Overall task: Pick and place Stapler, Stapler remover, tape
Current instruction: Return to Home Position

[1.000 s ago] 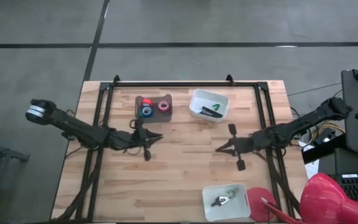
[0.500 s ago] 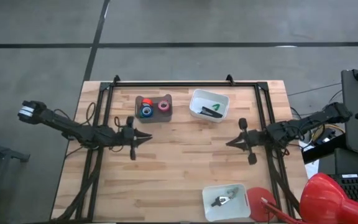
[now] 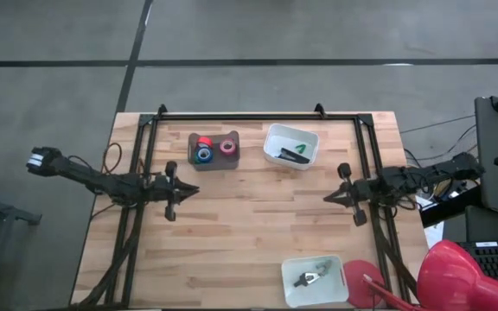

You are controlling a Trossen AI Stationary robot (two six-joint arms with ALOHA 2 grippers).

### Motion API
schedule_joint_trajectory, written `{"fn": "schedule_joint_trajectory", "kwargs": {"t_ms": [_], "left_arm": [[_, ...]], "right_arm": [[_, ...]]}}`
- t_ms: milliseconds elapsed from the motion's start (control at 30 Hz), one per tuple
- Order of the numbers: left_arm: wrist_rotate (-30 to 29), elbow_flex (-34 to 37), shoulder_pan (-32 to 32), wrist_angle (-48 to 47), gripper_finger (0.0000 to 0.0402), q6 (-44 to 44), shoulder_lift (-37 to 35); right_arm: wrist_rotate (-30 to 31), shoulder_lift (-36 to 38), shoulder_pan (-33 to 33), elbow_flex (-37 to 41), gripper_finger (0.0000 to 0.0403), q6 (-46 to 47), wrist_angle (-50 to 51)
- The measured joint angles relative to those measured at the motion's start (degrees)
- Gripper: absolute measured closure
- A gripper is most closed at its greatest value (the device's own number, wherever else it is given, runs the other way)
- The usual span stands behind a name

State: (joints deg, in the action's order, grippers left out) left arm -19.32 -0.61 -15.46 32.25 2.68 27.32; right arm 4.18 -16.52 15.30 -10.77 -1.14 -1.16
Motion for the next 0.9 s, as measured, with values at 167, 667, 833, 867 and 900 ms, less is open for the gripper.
{"fn": "schedule_joint_trajectory", "kwargs": {"t_ms": [167,667,833,867,900], "left_arm": [[0.1,0.1,0.0,-4.6,0.0367,0.3,-5.0],[0.2,0.1,0.0,-9.5,0.0365,0.1,-8.8],[0.2,0.2,0.0,-12.6,0.0367,0.3,-8.4],[0.2,0.2,0.0,-12.9,0.0367,0.3,-8.4],[0.2,0.2,0.0,-13.2,0.0366,0.3,-8.4]], "right_arm": [[-1.7,4.8,-1.0,0.8,0.0394,-0.5,4.1],[-3.0,16.5,-1.9,8.2,0.0394,0.5,5.6],[-2.5,15.1,-1.9,8.3,0.0394,1.3,5.7],[-2.6,14.8,-1.9,8.3,0.0394,2.5,5.7],[-2.5,14.3,-1.9,8.3,0.0394,3.2,5.7]]}}
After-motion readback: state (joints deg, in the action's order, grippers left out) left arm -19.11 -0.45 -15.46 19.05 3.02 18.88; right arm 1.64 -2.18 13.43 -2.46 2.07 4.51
